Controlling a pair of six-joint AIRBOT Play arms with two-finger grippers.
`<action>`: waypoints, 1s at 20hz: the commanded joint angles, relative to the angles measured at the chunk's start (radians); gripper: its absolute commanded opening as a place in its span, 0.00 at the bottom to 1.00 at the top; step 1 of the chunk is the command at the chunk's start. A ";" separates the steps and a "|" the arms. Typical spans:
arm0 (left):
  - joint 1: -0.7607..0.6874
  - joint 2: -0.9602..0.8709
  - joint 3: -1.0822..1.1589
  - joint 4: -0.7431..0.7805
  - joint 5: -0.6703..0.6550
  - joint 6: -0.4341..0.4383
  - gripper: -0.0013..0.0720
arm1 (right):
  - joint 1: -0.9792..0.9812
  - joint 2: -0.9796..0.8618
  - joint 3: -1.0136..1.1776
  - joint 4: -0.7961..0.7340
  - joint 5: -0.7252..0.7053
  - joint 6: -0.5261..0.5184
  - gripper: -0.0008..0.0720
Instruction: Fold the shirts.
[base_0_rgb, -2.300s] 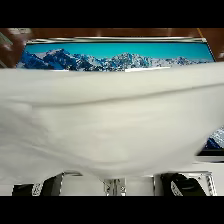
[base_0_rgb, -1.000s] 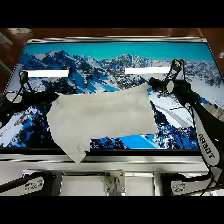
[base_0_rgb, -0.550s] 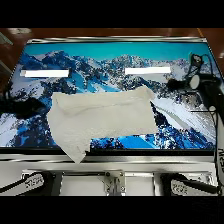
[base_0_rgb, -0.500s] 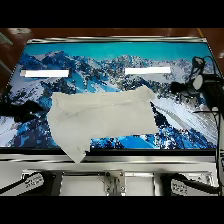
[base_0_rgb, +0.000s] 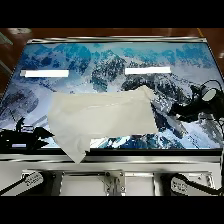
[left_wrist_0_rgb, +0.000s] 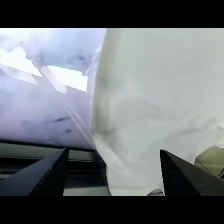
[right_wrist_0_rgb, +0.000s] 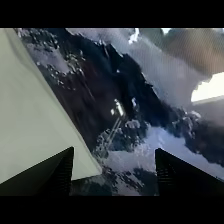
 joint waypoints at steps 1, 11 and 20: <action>0.000 -0.037 -0.039 -0.057 0.054 0.043 0.99 | -0.006 0.001 -0.018 0.047 -0.006 -0.016 0.88; -0.187 -0.118 -0.033 -0.195 0.114 0.081 0.09 | -0.042 -0.042 -0.029 -0.027 0.085 0.042 0.88; -0.135 -0.026 -0.004 -0.199 0.021 0.120 0.09 | -0.037 -0.160 -0.109 0.195 0.078 -0.029 0.88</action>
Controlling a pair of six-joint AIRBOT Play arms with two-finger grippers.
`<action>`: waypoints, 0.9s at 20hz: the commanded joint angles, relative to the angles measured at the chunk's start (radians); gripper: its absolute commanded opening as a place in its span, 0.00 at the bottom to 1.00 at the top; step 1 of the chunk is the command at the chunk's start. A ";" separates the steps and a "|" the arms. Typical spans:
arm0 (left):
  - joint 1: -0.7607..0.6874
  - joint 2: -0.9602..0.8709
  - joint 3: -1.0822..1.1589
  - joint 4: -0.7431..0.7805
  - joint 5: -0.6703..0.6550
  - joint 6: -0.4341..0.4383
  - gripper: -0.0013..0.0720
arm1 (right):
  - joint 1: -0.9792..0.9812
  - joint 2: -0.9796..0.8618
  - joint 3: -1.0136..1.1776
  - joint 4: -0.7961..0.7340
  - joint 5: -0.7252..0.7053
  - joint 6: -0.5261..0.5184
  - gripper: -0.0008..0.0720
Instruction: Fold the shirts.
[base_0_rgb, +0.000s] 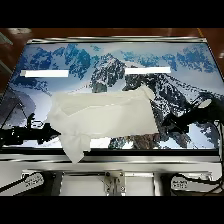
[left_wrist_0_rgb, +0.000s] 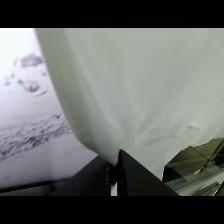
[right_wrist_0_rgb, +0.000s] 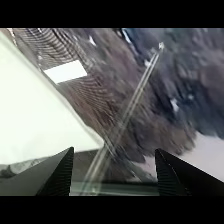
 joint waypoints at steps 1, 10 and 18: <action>0.006 0.045 0.007 -0.010 -0.018 0.006 0.09 | 0.058 -0.039 -0.013 0.051 -0.035 -0.003 0.88; 0.006 0.079 0.053 -0.056 -0.023 0.007 0.08 | 0.248 -0.086 -0.011 0.105 -0.159 -0.008 0.26; -0.031 0.434 0.580 -0.056 -0.013 -0.019 0.08 | 0.246 0.330 0.313 0.095 -0.169 -0.204 0.10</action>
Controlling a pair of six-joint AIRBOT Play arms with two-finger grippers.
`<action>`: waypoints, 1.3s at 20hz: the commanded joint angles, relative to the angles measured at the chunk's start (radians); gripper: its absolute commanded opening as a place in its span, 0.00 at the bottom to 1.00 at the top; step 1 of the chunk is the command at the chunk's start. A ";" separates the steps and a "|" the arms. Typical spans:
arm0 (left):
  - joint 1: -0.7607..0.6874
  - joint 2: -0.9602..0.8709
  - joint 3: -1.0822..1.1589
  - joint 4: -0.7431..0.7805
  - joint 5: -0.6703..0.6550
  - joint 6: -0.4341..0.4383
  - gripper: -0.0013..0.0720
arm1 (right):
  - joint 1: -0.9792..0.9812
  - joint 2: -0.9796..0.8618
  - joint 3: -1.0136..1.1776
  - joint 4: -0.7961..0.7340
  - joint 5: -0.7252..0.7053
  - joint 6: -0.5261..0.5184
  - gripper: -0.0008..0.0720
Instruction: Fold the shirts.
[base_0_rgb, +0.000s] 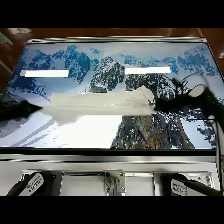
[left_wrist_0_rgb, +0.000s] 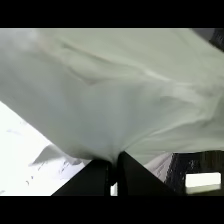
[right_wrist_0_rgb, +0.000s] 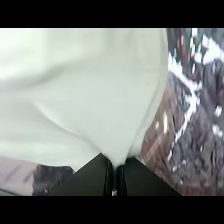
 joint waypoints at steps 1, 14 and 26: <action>-0.036 0.183 0.323 -0.003 0.052 0.001 0.08 | 0.003 0.222 0.230 -0.007 -0.029 -0.068 0.10; -0.047 0.476 0.949 0.274 0.043 -0.336 0.08 | 0.003 0.686 0.782 -0.357 0.194 0.167 0.10; -0.047 0.384 0.547 0.312 -0.222 -0.239 0.08 | 0.005 0.453 0.664 -0.488 0.736 0.221 0.10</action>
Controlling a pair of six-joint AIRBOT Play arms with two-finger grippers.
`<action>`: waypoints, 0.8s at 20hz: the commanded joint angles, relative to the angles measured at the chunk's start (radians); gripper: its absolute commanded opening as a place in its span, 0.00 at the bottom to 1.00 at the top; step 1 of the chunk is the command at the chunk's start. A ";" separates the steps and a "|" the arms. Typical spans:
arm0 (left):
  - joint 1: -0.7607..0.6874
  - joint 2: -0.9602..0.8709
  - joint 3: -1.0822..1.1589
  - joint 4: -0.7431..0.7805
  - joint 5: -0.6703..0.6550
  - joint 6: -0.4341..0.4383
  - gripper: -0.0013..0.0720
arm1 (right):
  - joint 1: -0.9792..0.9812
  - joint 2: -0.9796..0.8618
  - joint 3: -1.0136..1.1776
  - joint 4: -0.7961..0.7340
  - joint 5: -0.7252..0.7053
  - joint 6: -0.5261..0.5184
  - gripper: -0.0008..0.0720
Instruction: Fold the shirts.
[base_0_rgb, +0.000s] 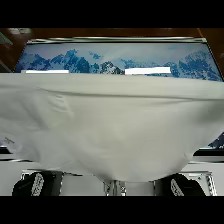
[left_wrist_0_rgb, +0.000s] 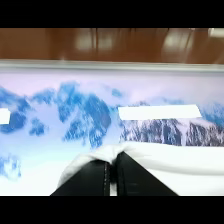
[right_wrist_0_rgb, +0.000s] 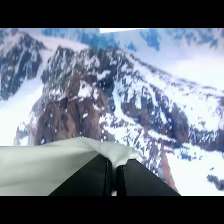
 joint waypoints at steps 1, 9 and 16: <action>0.000 -0.065 -0.198 0.016 -0.025 0.025 0.08 | -0.001 -0.126 -0.136 0.028 0.101 0.016 0.10; -0.130 -0.491 -0.438 -0.040 0.287 0.226 0.08 | -0.001 -0.579 -0.539 0.065 -0.640 0.099 0.10; -0.342 -0.834 -0.438 -0.041 0.847 0.241 0.09 | 0.008 -0.806 -0.539 0.267 -1.191 0.087 0.10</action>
